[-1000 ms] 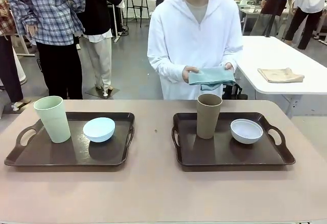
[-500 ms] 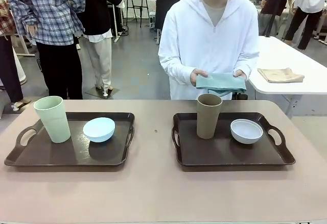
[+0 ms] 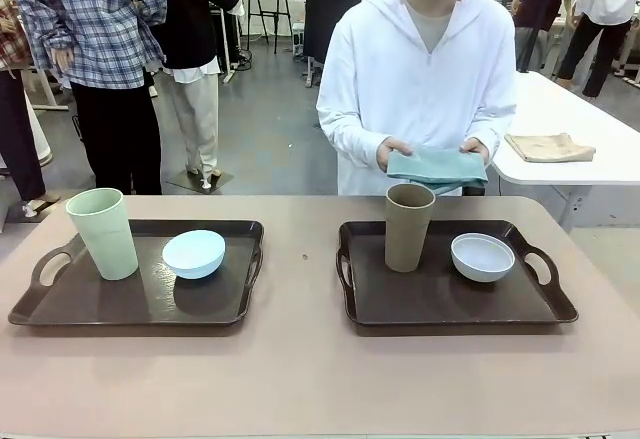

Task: Set up a tray with a mat and arrange the tableware.
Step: Pick up the Picnic Bowl and Reusable plastic cup from the Handle tray in front of the human's position and hold them in the air.

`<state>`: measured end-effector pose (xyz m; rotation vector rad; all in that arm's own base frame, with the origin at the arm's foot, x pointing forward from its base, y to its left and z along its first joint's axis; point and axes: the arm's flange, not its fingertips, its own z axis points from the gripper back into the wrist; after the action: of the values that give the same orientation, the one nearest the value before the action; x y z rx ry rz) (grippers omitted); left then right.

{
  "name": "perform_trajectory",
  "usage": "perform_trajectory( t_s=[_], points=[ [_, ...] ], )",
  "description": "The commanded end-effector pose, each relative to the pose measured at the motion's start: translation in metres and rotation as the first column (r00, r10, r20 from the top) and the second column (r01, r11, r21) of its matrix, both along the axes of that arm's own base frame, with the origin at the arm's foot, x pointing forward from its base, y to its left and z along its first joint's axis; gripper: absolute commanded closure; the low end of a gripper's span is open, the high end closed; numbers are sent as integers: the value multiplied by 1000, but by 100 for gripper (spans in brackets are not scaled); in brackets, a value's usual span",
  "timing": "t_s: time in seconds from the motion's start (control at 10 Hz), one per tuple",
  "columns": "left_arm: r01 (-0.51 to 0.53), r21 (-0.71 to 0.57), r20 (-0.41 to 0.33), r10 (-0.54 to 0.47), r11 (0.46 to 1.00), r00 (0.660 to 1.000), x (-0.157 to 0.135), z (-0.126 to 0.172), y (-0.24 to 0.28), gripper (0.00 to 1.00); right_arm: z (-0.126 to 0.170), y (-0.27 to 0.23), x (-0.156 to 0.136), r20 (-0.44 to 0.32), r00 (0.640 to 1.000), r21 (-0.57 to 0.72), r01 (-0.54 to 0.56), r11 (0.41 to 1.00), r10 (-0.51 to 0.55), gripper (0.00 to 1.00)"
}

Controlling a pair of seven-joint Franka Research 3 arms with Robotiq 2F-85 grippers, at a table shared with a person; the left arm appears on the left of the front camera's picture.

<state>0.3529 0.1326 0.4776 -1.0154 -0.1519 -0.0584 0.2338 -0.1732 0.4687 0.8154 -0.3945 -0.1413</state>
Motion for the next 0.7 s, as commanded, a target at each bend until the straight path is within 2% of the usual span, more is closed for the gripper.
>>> perform_trajectory(
  t_s=[0.0, 0.6],
  points=[
    [2, -10, 9, -2, 1000, 1000, 0, -1, 5, 0, 1, 0, 0, 16, 1000, 11, -12, 1000, 12, 0],
    [2, -10, 9, -2, 1000, 1000, 0, -1, 5, 0, 1, 0, 0, 16, 1000, 11, -12, 1000, 12, 0]
  ],
)
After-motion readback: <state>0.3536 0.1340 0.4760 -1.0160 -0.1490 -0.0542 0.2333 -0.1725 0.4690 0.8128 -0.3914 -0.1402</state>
